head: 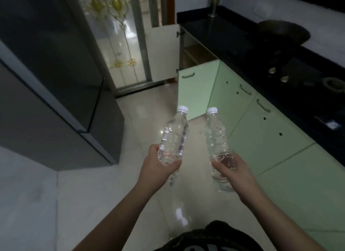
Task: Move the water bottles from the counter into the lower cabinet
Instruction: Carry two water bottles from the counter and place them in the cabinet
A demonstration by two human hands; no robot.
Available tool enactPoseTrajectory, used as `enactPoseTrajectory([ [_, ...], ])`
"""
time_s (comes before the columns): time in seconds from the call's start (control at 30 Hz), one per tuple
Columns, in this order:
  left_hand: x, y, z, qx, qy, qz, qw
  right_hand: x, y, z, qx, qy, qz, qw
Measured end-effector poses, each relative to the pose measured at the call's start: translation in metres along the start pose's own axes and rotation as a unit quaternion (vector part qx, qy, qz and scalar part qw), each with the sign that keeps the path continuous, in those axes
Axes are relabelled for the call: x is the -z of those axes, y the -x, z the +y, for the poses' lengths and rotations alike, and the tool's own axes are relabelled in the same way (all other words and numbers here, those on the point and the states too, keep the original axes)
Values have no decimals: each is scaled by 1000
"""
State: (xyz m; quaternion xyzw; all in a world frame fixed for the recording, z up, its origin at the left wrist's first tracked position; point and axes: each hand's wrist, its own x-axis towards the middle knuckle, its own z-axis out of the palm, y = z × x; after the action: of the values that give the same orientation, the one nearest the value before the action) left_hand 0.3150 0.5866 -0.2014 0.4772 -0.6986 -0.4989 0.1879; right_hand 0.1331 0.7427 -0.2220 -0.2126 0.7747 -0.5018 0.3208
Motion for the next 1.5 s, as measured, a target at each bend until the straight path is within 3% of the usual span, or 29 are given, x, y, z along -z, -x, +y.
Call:
enactPoseTrajectory([
  [0.17, 29, -62, -2, 37, 38, 56, 997, -41, -74, -36, 29, 0, -43, 999],
  [0.6, 69, -300, 44, 87, 65, 115, 987, -124, -327, -135, 51, 5, -127, 991],
  [0.9, 135, -439, 47, 96, 82, 146, 981, -201, -454, -212, 72, 28, -138, 987],
  [1.2, 193, -618, 51, 62, 145, 92, 983, -294, -573, -278, 69, 66, -89, 991],
  [1.5, 180, -785, 89, 66, 128, -33, 989, -293, -685, -312, 0, 27, -19, 999],
])
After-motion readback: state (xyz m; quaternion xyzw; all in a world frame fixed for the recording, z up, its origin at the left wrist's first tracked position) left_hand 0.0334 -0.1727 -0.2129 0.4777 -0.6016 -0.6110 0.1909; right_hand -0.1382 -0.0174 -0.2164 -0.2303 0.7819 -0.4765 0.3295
